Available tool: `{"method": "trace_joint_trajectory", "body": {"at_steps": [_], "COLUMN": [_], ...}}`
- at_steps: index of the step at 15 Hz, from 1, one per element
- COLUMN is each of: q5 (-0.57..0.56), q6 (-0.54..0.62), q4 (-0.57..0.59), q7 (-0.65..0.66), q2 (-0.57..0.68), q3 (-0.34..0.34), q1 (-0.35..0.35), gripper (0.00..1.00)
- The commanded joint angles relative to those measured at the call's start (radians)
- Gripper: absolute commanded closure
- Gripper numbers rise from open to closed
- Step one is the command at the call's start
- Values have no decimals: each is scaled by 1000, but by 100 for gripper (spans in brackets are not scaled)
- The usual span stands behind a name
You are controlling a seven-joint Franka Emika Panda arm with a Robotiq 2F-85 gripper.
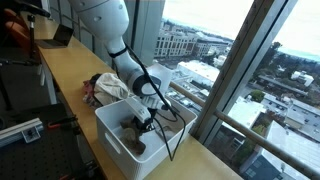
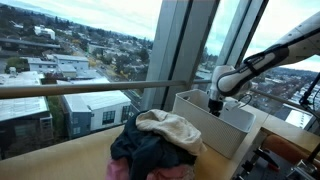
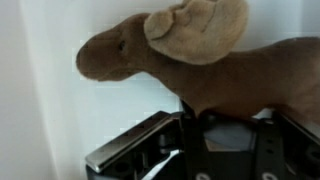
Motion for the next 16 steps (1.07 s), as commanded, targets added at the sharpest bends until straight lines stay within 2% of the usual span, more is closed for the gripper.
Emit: {"method": "trace_joint_trajectory", "body": {"at_steps": [1, 6, 7, 8, 16], "q5": [16, 14, 11, 4, 23], "q6": [-37, -74, -84, -84, -69], "q4": [1, 17, 20, 20, -21], "q7": [-3, 1, 3, 12, 2], "q2": [-85, -245, -260, -255, -148], "q3": [2, -1, -1, -3, 9], "q1": [1, 8, 12, 20, 33], "gripper": [100, 100, 82, 73, 15]}}
